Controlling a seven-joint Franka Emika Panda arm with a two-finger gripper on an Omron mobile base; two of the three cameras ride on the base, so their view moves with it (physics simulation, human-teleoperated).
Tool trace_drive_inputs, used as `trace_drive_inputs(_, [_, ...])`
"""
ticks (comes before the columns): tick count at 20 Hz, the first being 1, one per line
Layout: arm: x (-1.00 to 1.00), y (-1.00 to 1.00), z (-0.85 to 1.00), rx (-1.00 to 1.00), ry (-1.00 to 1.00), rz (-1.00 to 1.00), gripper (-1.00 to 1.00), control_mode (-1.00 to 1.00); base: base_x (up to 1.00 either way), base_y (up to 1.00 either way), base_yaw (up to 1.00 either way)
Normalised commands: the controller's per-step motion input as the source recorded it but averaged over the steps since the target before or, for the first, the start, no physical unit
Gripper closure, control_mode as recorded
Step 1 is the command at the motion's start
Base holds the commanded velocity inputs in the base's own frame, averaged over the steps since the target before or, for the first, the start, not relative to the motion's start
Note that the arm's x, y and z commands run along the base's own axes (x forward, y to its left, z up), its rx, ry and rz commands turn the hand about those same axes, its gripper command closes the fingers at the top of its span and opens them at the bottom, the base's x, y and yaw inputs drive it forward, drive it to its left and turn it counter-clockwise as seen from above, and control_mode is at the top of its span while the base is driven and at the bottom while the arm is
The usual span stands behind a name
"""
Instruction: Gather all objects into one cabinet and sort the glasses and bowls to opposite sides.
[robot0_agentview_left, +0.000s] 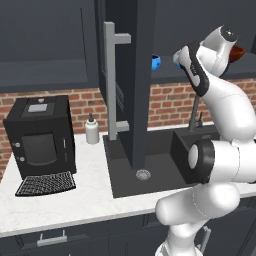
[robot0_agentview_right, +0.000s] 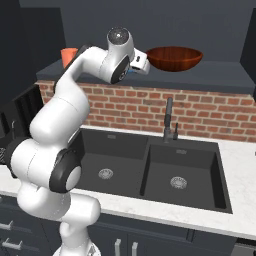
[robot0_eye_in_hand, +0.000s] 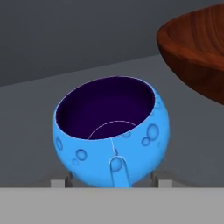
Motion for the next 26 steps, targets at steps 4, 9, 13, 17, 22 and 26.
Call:
trace_drive_inputs(4, [-0.22, 0.0, -0.06, 0.0, -0.01, 0.01, 1.0, -1.0, 0.0, 0.0, 0.0])
trace_drive_inputs(9, [-0.2, 0.0, -0.01, 0.0, -0.02, 0.01, 1.0, -1.0, 0.0, 0.0, 0.0])
trace_drive_inputs(13, [-0.02, 0.17, -0.03, 0.0, -0.06, 0.03, 1.0, -1.0, 0.0, 0.0, 0.0])
trace_drive_inputs(17, [-0.2, 0.26, 0.0, 0.0, -0.07, 0.06, 1.0, -1.0, 0.0, 0.0, 0.0])
trace_drive_inputs(22, [-0.43, 0.66, 0.0, 0.0, -0.02, 0.09, 1.0, -1.0, 0.0, 0.0, 0.0])
trace_drive_inputs(26, [-0.23, 0.56, 0.0, 0.0, 0.0, 0.07, 1.0, -1.0, 0.0, 0.0, 0.0])
